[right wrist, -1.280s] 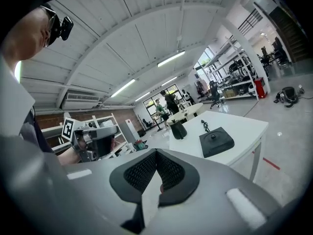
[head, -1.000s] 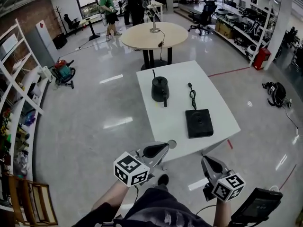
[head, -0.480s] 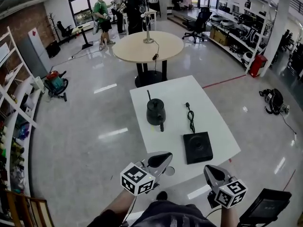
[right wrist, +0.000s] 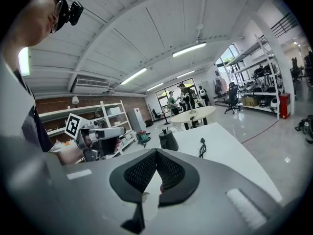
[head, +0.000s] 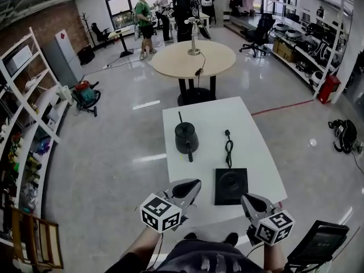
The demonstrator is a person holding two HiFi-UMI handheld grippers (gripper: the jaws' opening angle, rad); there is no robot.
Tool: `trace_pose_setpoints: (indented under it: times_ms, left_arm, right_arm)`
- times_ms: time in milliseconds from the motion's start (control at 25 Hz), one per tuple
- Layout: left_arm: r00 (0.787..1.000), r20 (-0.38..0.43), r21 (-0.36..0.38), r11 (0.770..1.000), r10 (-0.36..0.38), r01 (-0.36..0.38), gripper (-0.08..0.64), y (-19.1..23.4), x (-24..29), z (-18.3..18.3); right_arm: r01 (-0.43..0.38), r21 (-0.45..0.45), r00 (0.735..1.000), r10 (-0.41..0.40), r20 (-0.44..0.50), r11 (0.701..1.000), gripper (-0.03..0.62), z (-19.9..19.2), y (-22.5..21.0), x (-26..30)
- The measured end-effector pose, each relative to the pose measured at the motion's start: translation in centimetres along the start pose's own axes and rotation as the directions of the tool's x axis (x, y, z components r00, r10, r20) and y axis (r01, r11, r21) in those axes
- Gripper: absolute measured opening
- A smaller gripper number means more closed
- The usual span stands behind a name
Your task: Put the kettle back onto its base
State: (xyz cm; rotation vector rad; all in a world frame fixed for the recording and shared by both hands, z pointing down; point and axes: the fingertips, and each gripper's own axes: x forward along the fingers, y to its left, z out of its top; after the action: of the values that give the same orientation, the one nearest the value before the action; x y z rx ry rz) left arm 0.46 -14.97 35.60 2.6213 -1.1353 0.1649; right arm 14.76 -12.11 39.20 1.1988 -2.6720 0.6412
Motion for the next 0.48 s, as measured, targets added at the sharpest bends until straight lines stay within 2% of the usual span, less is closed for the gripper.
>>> trace_pose_setpoints:
  times_ms: [160,320,480]
  left_arm:
    - [0.997,-0.011,0.012,0.997,0.074,-0.074,0.000,-3.1,3.6,0.0]
    - [0.991,-0.009,0.044,0.990,0.133,-0.133,0.000,-5.8,7.1,1.0]
    - [0.977,-0.047,0.065,0.977,0.208,-0.205,0.000,-7.6,9.7,0.5]
  right_arm:
    - [-0.057,0.036,0.998,0.056,0.020,0.998,0.000,0.2,-5.0,-3.3]
    - [-0.094,0.033,0.994,0.092,0.059,0.995,0.000,1.3,-9.4,-6.0]
    - [-0.113,0.061,0.993,0.111,0.030,0.992,0.000,1.6,-13.0,-8.9]
